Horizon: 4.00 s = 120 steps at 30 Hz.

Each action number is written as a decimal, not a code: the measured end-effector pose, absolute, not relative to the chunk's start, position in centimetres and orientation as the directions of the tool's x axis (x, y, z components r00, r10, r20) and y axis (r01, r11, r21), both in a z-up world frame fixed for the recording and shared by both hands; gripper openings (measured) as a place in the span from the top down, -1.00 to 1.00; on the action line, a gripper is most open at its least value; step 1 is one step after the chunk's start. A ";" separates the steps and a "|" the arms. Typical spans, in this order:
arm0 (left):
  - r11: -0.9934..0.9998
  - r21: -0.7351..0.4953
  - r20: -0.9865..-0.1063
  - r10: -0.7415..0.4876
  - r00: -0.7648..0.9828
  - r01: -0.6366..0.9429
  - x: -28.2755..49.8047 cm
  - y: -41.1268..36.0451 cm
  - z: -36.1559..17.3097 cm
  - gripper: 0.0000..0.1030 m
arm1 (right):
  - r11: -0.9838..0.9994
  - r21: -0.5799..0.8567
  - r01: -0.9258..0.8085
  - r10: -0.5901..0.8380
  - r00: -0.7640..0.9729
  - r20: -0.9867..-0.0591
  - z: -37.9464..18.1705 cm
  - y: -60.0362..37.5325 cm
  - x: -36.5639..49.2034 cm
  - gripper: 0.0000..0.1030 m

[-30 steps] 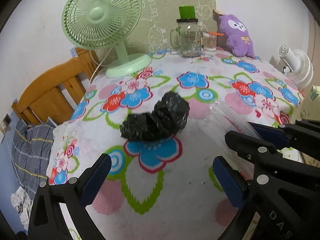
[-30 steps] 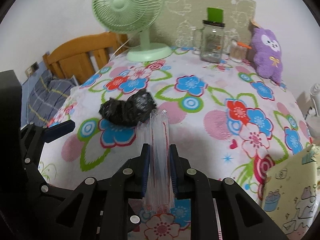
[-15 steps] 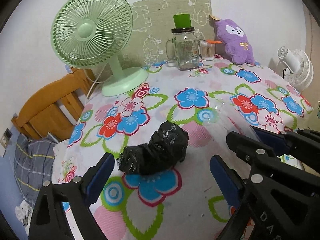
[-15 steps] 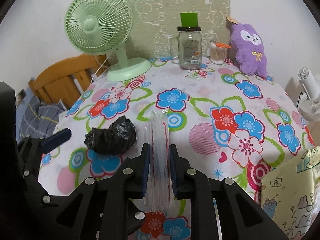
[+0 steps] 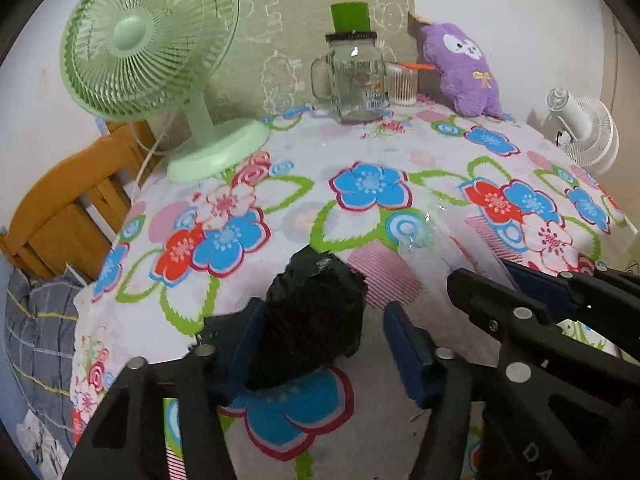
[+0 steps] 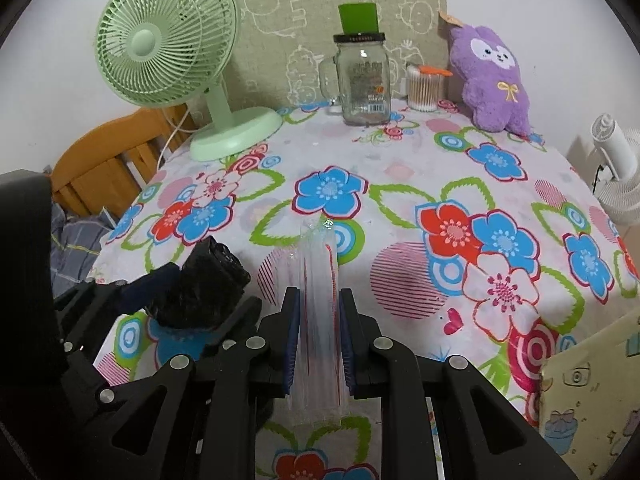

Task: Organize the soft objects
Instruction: 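Grasp the black plastic bag with the left tool while the right holds the straw bag, then carry the black bag and straw bag over the fabric box with both tools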

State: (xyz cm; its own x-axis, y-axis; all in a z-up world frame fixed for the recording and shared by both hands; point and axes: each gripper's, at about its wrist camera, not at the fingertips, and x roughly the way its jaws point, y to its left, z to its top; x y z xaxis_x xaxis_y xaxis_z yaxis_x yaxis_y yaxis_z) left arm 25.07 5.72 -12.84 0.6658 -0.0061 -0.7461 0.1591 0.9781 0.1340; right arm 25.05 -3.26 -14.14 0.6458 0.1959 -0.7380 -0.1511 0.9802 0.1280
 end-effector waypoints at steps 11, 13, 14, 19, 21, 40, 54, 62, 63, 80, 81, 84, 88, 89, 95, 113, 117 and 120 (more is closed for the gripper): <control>0.978 0.133 -0.752 -0.005 0.659 0.159 24.8 5.6 -12.9 0.33 | 0.978 0.144 -0.153 0.209 0.633 -0.745 -14.5 -3.3 25.1 0.59; 0.980 0.124 -0.757 -0.009 0.653 0.158 24.5 5.5 -12.8 0.34 | 0.978 0.144 -0.153 0.209 0.634 -0.745 -14.4 -3.4 24.8 0.59; 0.980 0.123 -0.758 -0.010 0.652 0.158 24.3 5.4 -12.7 0.34 | 0.978 0.144 -0.153 0.208 0.635 -0.744 -14.3 -3.5 24.7 0.59; 0.983 0.102 -0.758 -0.022 0.652 0.152 22.9 5.0 -12.2 0.34 | 0.977 0.141 -0.158 0.210 0.636 -0.743 -13.9 -3.9 23.7 0.58; 0.985 0.074 -0.757 -0.047 0.652 0.158 22.2 4.9 -11.8 0.34 | 0.976 0.148 -0.161 0.217 0.636 -0.740 -13.7 -4.2 23.2 0.58; 0.994 0.099 -0.711 0.042 0.702 0.042 16.0 3.0 -8.4 0.34 | 0.974 0.128 -0.186 0.221 0.671 -0.708 -10.4 -6.2 17.7 0.58; 0.996 0.086 -0.673 0.038 0.739 0.028 10.9 0.9 -5.5 0.34 | 0.972 0.099 -0.212 0.223 0.706 -0.672 -7.2 -8.5 12.3 0.58; 0.997 0.069 -0.624 0.030 0.781 0.017 7.8 -0.5 -2.8 0.33 | 0.969 0.086 -0.234 0.235 0.741 -0.629 -4.2 -9.8 9.3 0.58; 0.997 0.069 -0.618 0.030 0.786 0.016 7.5 -0.6 -2.5 0.33 | 0.968 0.086 -0.236 0.237 0.745 -0.624 -3.9 -10.0 9.1 0.58; 0.998 0.060 -0.545 0.016 0.838 0.019 5.2 -3.3 1.1 0.33 | 0.968 0.087 -0.237 0.245 0.799 -0.549 0.2 -13.2 5.9 0.58; 0.998 0.057 -0.544 0.011 0.839 0.024 5.2 -3.5 1.2 0.33 | 0.968 0.089 -0.234 0.244 0.800 -0.548 0.3 -13.4 5.8 0.58; 0.998 0.049 -0.539 -0.002 0.843 0.034 5.2 -4.3 1.3 0.33 | 0.971 0.085 -0.224 0.234 0.807 -0.542 0.6 -14.2 5.5 0.58; 0.998 0.052 -0.535 -0.011 0.845 0.045 5.4 -5.2 1.4 0.33 | 0.973 0.084 -0.215 0.226 0.812 -0.538 0.7 -15.2 5.6 0.58; 0.997 0.052 -0.534 -0.014 0.845 0.049 5.5 -5.5 1.4 0.33 | 0.974 0.086 -0.212 0.224 0.813 -0.537 0.7 -15.4 5.6 0.58; 0.996 0.051 -0.533 -0.035 0.845 0.073 5.8 -7.3 1.3 0.32 | 0.978 0.093 -0.187 0.207 0.820 -0.533 0.7 -17.1 6.0 0.58; 0.981 0.066 -0.548 -0.117 0.828 0.182 8.2 -12.8 0.2 0.32 | 0.991 0.090 -0.095 0.128 0.827 -0.547 -0.1 -22.8 7.9 0.58; 0.976 0.069 -0.558 -0.133 0.819 0.205 8.7 -14.0 -0.2 0.32 | 0.993 0.095 -0.075 0.115 0.824 -0.555 -0.6 -23.8 8.4 0.58; 0.973 0.069 -0.567 -0.145 0.811 0.222 9.2 -14.9 -0.7 0.32 | 0.993 0.098 -0.060 0.105 0.818 -0.565 -1.1 -24.8 8.8 0.58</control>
